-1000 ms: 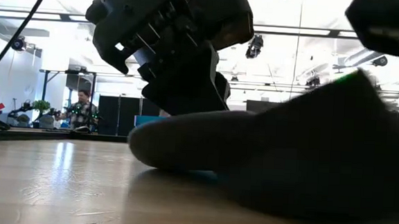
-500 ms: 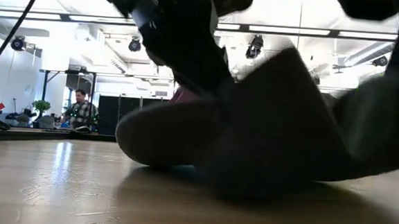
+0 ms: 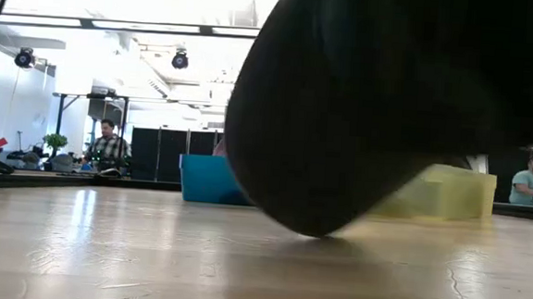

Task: Pick & Place hat
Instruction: Put the black cap into the yellow bin

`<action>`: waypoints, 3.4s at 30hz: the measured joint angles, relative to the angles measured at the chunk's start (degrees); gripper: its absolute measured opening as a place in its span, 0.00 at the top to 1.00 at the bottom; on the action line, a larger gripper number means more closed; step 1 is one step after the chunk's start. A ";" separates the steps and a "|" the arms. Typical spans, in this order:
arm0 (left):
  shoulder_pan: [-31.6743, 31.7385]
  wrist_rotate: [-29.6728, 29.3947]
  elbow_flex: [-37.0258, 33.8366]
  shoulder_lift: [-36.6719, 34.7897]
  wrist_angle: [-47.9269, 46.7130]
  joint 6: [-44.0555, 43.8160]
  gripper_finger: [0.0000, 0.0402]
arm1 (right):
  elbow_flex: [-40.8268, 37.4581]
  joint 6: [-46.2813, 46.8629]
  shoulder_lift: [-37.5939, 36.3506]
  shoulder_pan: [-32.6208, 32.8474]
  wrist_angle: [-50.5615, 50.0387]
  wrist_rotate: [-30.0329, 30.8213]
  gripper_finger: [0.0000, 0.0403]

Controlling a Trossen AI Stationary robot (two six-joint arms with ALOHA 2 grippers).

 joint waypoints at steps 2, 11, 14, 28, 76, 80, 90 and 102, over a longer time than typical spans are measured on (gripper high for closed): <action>-1.04 -3.47 -0.04 -3.61 -0.17 -4.20 0.59 | -0.14 2.87 -3.98 -1.66 0.23 -1.34 0.98; -6.57 -15.36 -0.06 -13.58 0.29 -15.10 0.59 | -2.53 12.59 -22.22 -14.68 -3.61 -0.88 0.98; -7.62 -19.58 -0.06 -14.15 0.35 -14.85 0.59 | -4.16 11.05 -26.89 -20.63 -3.69 -0.76 0.98; -3.77 -26.51 -0.15 -12.10 0.33 -5.98 0.59 | -4.92 -6.89 -32.59 -49.33 -17.30 -13.41 0.98; 13.17 -15.19 -0.17 -12.06 0.40 -2.75 0.59 | -5.06 -43.64 -21.68 -74.29 -34.27 -6.59 0.98; 13.17 -15.24 -0.17 -12.06 0.44 -4.01 0.59 | -5.09 -43.54 -21.26 -71.81 -34.57 -10.02 0.98; 13.17 -15.37 -0.17 -12.03 4.81 -4.46 0.59 | -4.96 -39.29 -26.41 -66.22 -34.40 -10.31 0.98; 13.17 -15.37 -0.17 -12.03 7.30 -4.46 0.59 | -4.96 -38.85 -28.94 -63.44 -35.69 -10.60 0.98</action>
